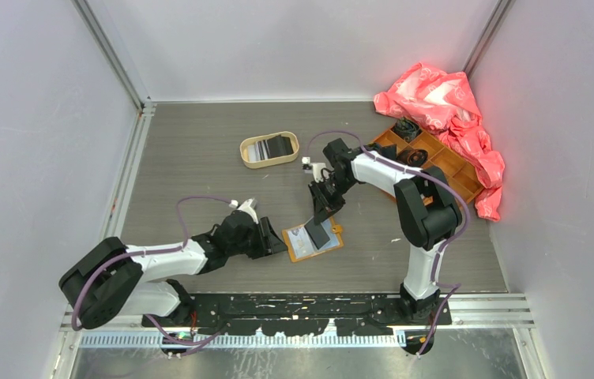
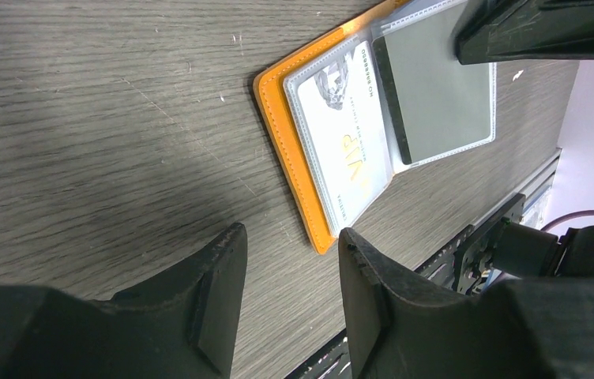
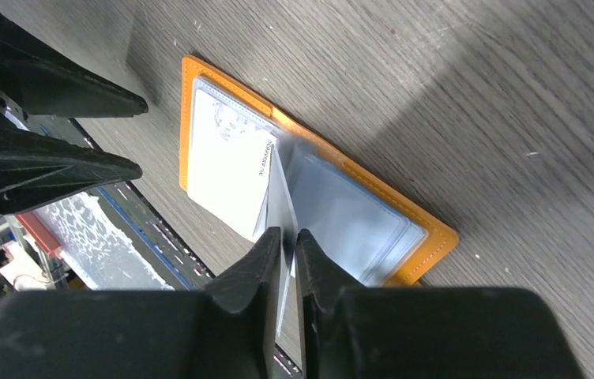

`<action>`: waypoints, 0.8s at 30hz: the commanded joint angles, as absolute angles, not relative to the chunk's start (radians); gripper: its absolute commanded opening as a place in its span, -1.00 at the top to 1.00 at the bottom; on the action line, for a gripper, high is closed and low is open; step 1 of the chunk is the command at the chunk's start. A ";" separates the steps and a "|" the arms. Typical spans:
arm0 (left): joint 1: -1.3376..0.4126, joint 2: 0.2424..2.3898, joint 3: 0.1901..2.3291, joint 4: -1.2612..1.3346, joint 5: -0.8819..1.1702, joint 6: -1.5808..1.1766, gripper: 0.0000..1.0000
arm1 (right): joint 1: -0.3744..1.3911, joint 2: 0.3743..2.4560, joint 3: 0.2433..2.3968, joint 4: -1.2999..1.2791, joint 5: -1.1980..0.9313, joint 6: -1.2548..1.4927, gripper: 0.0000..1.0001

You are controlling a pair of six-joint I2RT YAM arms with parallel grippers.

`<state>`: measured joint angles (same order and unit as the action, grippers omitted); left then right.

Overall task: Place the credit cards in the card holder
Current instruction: Turn over the card holder at the center of the board.

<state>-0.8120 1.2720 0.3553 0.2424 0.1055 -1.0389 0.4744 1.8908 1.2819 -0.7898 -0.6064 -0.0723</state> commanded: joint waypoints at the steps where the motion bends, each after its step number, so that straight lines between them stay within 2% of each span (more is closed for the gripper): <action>1: -0.810 1.242 0.366 0.252 0.101 -1.022 0.06 | 0.470 1.867 1.307 -0.785 -0.669 -0.068 0.58; 11: -0.810 1.195 0.357 0.226 0.094 -1.022 0.06 | 0.470 1.889 1.303 -0.805 -0.888 -0.083 0.33; 24: -0.810 1.060 0.335 0.140 0.054 -1.014 0.08 | 0.486 1.956 1.256 -0.706 -1.030 -0.002 0.33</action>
